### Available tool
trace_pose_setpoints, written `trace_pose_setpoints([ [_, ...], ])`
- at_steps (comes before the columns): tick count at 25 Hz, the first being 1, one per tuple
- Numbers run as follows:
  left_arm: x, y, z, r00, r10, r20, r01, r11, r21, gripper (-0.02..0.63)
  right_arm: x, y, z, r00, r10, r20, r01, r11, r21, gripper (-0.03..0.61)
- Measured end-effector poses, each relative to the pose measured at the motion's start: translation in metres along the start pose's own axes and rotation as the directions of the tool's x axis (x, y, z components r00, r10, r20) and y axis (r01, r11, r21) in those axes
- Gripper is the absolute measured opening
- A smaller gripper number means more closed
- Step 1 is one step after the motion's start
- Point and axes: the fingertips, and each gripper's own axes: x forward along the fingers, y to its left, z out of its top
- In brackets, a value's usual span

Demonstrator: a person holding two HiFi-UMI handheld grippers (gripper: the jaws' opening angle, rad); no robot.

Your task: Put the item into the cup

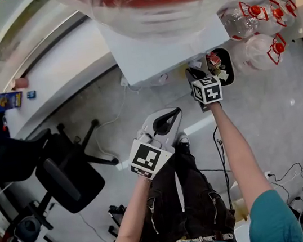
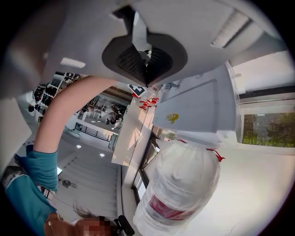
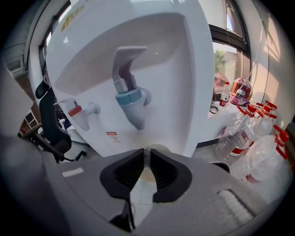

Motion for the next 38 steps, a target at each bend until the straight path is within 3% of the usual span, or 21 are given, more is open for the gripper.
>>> trace_pose_setpoints([
  [8,0.005,-0.01,-0.006,0.999,-0.035,-0.024,0.036,0.999,0.012,-0.002,0.008,0.001,-0.006,0.999,0.023,-0.046,-0.023,1.0,0.017,0.115],
  [16,-0.002,-0.016,-0.016,0.998,-0.045,-0.045,0.045,0.999,0.001,-0.002,-0.001,0.01,-0.008,0.998,0.046,-0.039,-0.045,0.999,0.03,0.121],
  [29,-0.015,-0.021,0.003,1.0,-0.002,-0.017,0.002,1.0,0.024,-0.002,-0.071,0.041,0.019,0.985,0.118,0.126,-0.13,0.987,0.094,0.095],
  [38,-0.031,-0.05,0.021,1.0,0.008,-0.015,-0.008,0.998,0.056,-0.002,-0.179,0.076,0.056,0.932,0.188,0.311,-0.23,0.968,0.103,0.067],
])
